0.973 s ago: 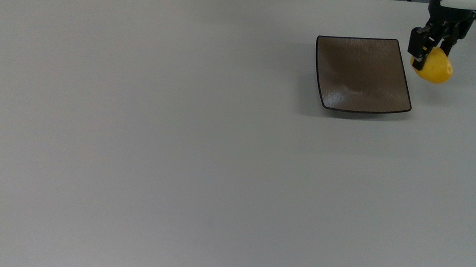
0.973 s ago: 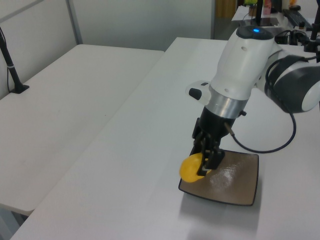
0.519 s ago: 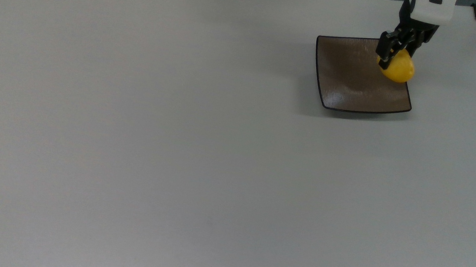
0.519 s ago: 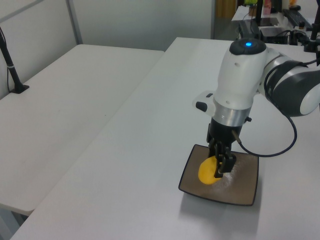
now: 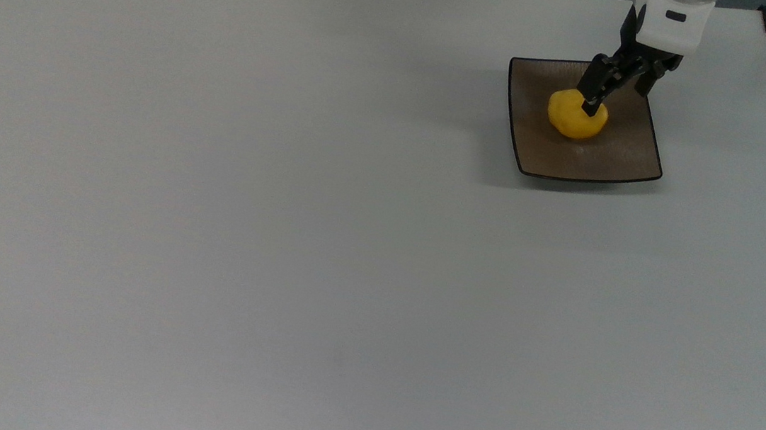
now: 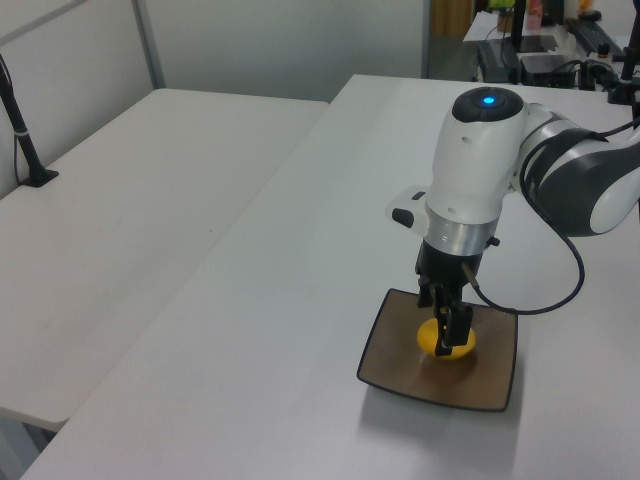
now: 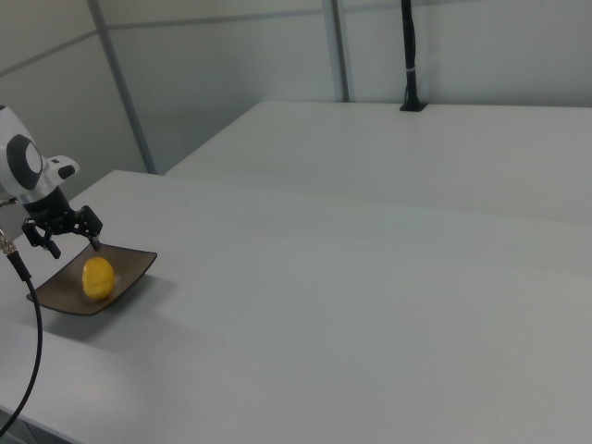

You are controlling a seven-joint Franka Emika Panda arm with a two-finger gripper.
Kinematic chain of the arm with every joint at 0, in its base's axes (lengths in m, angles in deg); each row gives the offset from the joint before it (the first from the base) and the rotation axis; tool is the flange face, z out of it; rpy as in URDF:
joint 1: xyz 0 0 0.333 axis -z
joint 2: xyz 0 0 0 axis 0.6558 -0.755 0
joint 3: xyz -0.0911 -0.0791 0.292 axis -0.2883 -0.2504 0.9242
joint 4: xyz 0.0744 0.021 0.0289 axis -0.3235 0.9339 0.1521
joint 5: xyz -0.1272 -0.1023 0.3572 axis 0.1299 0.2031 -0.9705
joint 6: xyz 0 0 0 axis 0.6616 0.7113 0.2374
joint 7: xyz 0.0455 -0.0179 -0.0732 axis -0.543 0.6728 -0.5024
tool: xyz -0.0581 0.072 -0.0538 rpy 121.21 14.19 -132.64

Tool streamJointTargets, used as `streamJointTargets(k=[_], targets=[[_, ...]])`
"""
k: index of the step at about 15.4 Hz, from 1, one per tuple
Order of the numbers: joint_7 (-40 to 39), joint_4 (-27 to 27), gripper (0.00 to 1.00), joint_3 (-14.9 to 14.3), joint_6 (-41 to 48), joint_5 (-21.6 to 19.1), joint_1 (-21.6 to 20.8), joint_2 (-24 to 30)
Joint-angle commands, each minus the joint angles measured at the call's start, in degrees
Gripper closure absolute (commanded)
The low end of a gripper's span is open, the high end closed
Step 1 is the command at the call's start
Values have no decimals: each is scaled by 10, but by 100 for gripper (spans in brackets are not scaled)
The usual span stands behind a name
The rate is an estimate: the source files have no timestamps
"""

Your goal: Put potatoes on a ceramic plate

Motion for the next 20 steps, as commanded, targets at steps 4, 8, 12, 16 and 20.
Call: streamJointTargets(k=[4,8,12,16,20], targets=[[-15,12,0,-6,39,-19,12,41],[-15,5,0,-20,153,-42,30,80],[-16,9,0,-88,239,-74,35,132],[-19,10,0,-185,256,-74,37,164],[-26,9,0,-268,246,-116,55,168]])
